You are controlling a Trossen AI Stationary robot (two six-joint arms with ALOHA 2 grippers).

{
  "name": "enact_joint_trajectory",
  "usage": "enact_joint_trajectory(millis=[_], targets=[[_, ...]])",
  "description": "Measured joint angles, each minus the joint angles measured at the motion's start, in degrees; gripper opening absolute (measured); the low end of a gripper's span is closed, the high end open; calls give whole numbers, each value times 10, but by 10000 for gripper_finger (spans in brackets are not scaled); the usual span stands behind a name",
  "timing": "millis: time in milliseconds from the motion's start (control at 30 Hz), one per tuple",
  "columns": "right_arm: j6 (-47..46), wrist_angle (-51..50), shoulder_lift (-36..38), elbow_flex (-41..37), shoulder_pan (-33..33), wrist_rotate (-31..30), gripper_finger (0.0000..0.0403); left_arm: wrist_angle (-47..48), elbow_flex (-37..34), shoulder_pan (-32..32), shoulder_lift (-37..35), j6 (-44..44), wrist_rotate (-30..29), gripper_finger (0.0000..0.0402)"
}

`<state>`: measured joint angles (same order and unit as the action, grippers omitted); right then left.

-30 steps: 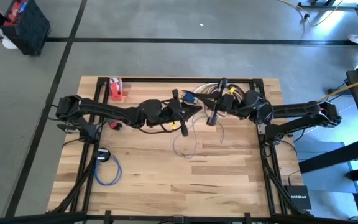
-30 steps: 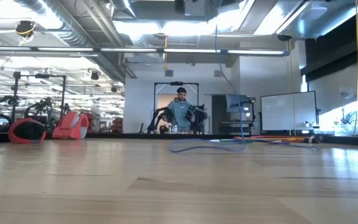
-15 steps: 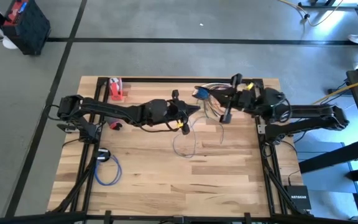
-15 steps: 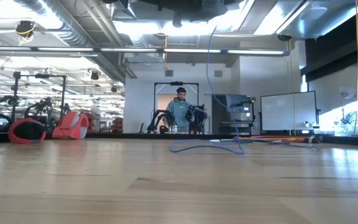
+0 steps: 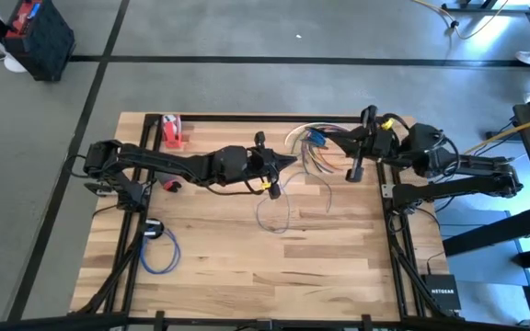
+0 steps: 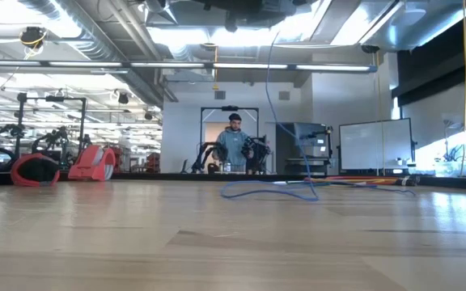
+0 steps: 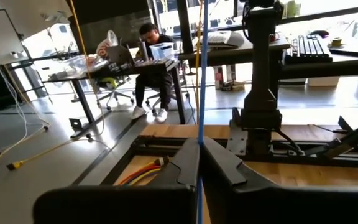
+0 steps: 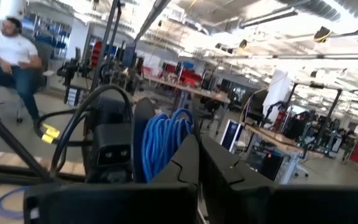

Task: Coil cords
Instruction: Coil the blue cable wire on the black spool

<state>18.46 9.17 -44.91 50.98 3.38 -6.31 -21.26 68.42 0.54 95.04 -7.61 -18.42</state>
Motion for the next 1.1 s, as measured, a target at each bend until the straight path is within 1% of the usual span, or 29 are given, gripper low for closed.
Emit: enact_joint_trajectory(millis=[133, 433, 700, 833, 933, 1033, 1100], targets=[[0, -13, 0, 17, 0, 2, 5, -4, 0, 0, 0, -1, 0, 1], [13, -16, 0, 56, 0, 40, 5, -6, 0, -1, 1, -1, 0, 1], [15, -19, 0, 94, 0, 40, 5, -6, -1, 0, 2, -3, -2, 1], [15, -55, 1, 108, 0, 40, 5, -2, -2, 0, -1, -4, -5, 1], [18, -103, 2, 108, 0, 40, 5, 13, -5, 0, -11, -4, -5, 1], [30, -128, -7, 114, 0, 40, 5, 36, -6, 0, -41, -1, -9, 1], [34, -162, -11, 115, 0, 35, 5, 52, -7, 2, -65, 6, -11, 1]])
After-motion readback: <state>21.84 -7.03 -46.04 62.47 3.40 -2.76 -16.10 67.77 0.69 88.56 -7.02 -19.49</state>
